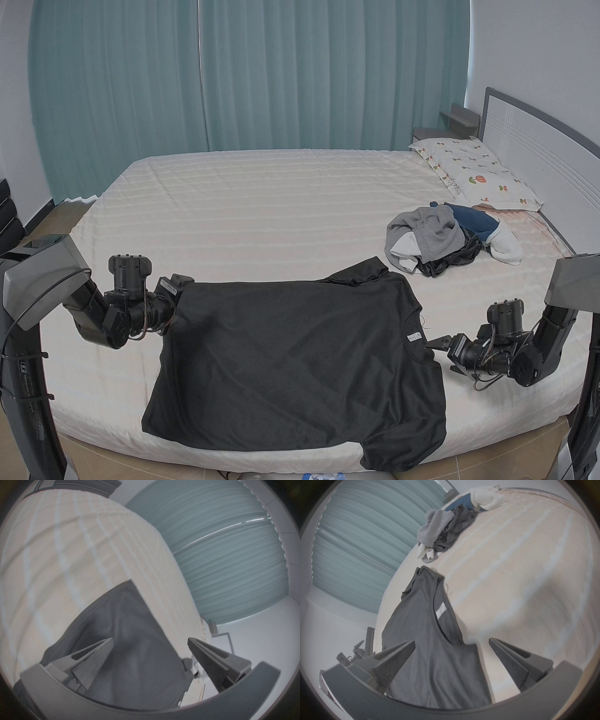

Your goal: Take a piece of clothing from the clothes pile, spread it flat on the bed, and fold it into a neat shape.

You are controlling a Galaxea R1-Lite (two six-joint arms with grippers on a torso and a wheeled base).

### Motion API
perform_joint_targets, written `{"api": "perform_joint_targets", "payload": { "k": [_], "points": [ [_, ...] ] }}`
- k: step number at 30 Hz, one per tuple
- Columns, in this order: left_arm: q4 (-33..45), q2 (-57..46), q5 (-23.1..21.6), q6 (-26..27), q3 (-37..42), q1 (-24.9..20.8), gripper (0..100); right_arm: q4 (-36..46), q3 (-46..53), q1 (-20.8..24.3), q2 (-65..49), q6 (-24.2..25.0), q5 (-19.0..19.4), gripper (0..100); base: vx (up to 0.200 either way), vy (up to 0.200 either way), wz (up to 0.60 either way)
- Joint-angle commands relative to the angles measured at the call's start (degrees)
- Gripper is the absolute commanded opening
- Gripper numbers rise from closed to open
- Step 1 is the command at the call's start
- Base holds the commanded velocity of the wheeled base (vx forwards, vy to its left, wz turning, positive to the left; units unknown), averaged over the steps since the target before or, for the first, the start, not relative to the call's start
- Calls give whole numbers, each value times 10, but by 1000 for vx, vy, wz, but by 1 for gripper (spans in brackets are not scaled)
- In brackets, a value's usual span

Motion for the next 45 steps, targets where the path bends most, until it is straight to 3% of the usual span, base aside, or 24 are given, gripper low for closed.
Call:
{"api": "perform_joint_targets", "payload": {
  "k": [1, 9, 12, 16, 23, 24, 45],
  "points": [
    [-4, -112, -41, -2, 163, -21, 100, -72, 122, -14, -36, 34, 70, 100, 0, 0, 0],
    [-26, -111, -51, -1, 203, -34, 100, -136, 155, 13, 4, 33, 72, 100, 0, 0, 0],
    [-31, -110, -51, -1, 203, -34, 100, -185, 171, 27, 25, 29, 62, 100, 0, 0, 0],
    [-31, -106, -50, 0, 203, -34, 100, -204, 173, 42, 60, -11, 6, 100, 0, 0, 0],
    [-32, -106, -50, -1, 202, -33, 100, -217, 171, 50, 73, -22, -6, 100, 0, 0, 0],
    [-32, -105, -50, 0, 202, -33, 100, -217, 169, 52, 74, -22, -8, 0, 0, 0, 0],
    [-32, -104, -51, 14, 212, -29, 100, -219, 219, 28, 57, -36, -13, 0, 0, 0, 0]
  ]
}}
